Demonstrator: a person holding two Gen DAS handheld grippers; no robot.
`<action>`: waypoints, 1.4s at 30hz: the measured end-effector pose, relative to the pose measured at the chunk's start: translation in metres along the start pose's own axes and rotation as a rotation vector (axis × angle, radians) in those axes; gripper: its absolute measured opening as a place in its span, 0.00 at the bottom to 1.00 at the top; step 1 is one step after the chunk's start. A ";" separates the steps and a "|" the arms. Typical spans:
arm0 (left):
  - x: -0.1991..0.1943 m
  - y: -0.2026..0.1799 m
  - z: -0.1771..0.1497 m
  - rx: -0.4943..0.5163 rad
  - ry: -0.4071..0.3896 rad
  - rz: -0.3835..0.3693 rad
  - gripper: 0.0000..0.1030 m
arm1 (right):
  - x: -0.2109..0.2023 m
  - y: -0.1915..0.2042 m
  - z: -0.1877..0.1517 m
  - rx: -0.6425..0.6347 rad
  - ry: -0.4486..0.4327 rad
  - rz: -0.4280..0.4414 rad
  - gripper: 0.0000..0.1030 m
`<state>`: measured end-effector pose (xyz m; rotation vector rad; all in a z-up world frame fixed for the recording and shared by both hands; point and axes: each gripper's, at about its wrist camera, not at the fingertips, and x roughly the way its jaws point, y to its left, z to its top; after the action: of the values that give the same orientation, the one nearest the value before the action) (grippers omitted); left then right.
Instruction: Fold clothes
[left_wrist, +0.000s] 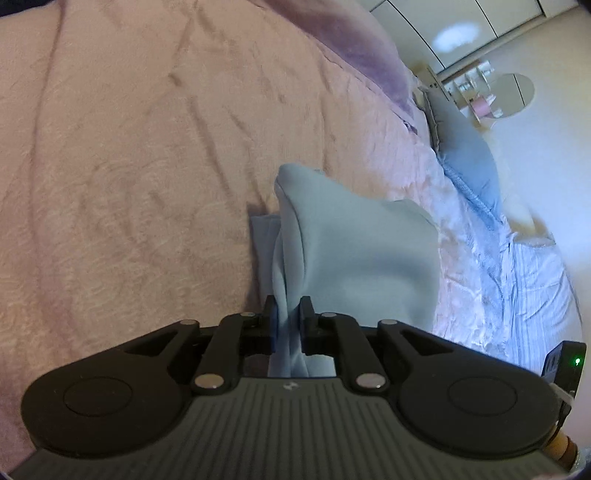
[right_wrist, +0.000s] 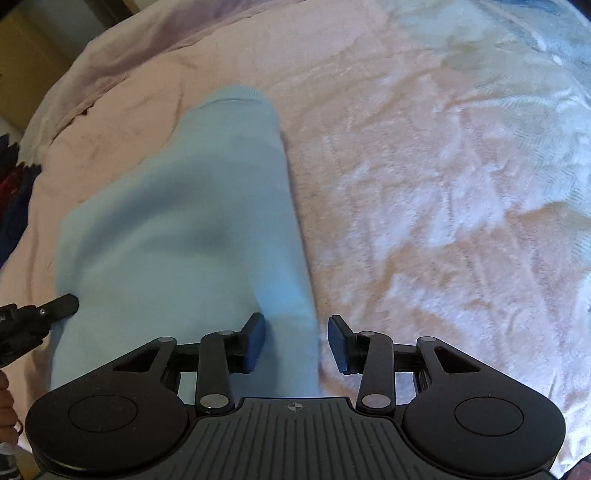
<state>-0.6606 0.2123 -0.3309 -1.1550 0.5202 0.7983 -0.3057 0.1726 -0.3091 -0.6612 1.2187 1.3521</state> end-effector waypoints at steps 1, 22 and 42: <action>-0.001 -0.003 0.001 0.016 0.006 -0.005 0.16 | -0.001 -0.002 0.004 0.017 0.003 0.009 0.39; 0.021 -0.015 0.048 0.138 -0.048 0.188 0.15 | 0.036 -0.013 0.120 -0.076 -0.132 0.137 0.39; -0.007 -0.060 0.032 0.266 -0.131 0.240 0.08 | -0.010 -0.012 0.082 -0.164 -0.178 0.152 0.39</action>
<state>-0.6191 0.2292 -0.2787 -0.7982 0.6420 0.9723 -0.2708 0.2416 -0.2780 -0.5571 1.0396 1.6155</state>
